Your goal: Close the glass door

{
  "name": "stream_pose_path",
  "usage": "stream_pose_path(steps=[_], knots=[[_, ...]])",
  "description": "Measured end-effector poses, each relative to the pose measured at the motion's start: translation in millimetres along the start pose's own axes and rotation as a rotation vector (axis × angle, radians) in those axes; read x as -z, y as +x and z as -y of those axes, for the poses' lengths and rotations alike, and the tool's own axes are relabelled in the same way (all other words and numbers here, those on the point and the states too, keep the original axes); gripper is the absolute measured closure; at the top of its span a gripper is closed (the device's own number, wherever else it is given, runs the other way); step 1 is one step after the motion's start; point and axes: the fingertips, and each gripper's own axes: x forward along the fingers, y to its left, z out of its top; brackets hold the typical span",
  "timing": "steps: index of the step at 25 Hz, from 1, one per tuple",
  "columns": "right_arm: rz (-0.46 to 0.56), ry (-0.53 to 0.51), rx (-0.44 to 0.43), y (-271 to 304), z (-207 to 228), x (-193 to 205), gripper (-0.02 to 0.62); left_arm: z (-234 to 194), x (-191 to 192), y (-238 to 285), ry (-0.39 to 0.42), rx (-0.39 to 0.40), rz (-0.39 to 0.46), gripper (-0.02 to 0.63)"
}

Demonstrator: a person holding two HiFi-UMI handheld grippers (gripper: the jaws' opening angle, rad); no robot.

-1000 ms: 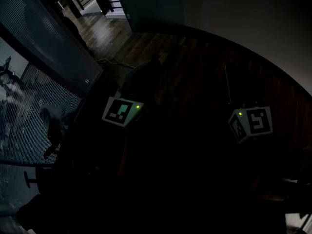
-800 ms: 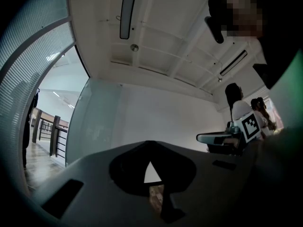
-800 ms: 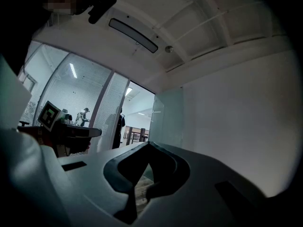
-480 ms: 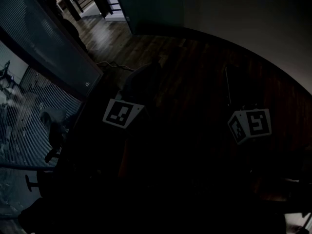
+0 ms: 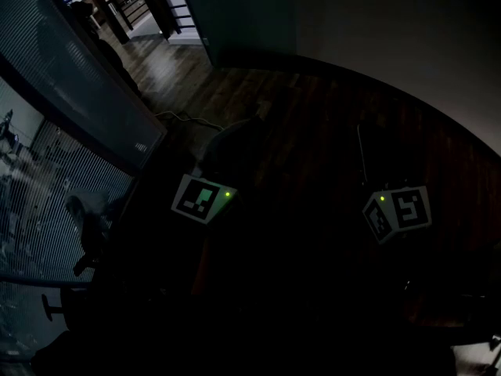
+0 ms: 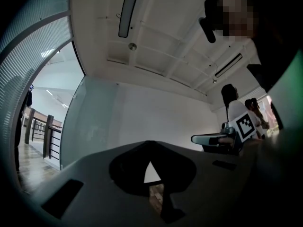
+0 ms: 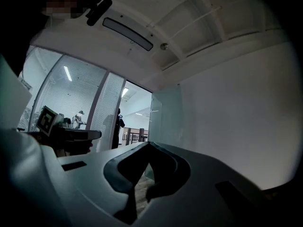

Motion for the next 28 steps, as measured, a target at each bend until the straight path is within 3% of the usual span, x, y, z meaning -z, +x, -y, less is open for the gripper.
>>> stream_pose_path(steps=[11,28], knots=[[-0.017,-0.012,0.026,53,31,21,0.600,-43,23,46,-0.010,-0.005,-0.031,0.604],[0.003,-0.028,-0.070,210,142,39,0.600,-131,36,205,0.003,-0.080,-0.031,0.604]])
